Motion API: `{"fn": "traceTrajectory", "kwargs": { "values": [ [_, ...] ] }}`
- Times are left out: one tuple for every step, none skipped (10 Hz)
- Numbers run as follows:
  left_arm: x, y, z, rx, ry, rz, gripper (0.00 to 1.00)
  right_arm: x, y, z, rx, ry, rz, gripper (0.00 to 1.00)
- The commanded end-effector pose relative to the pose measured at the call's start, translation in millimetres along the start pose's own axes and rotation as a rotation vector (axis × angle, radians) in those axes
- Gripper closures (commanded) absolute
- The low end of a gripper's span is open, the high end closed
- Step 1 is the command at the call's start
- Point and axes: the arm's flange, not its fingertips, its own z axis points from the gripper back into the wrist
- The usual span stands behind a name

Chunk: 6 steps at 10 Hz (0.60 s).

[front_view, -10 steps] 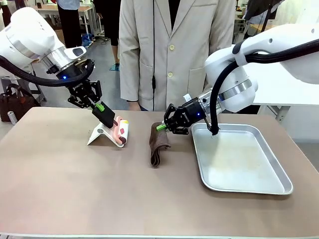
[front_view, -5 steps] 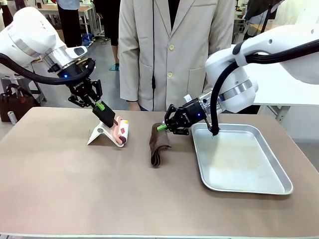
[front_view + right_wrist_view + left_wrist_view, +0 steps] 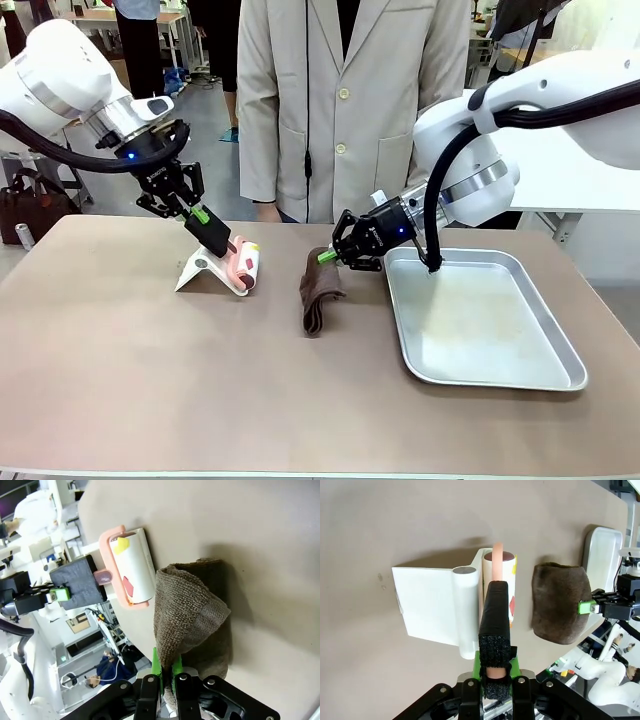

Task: Clean the surface of the table.
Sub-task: Return the Lint Roller and towel to their original positions.

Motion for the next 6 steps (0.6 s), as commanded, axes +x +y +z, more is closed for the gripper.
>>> {"fn": "traceTrajectory", "kwargs": {
  "values": [
    [0.7,21.3,-3.3,0.036,0.005,0.035,0.78,3.7,6.3,0.3,-0.023,0.015,-0.024,0.91],
    [0.5,24.7,-2.2,0.026,0.015,0.031,0.78,3.7,6.5,0.0,-0.024,0.015,-0.025,0.91],
    [1.0,28.3,-2.2,0.019,0.021,0.033,0.78,3.6,6.8,0.0,-0.026,0.014,-0.026,0.91],
    [1.4,31.7,-3.2,0.016,0.025,0.033,0.78,3.7,6.7,0.1,-0.029,0.011,-0.028,0.91],
    [1.6,34.9,-4.9,0.004,0.033,0.032,0.78,4.5,6.4,0.2,-0.036,0.006,-0.028,0.91],
    [0.9,38.9,-6.7,-0.02,0.045,0.024,0.78,5.1,5.3,0.3,-0.049,0.009,-0.025,0.91]
  ]
}}
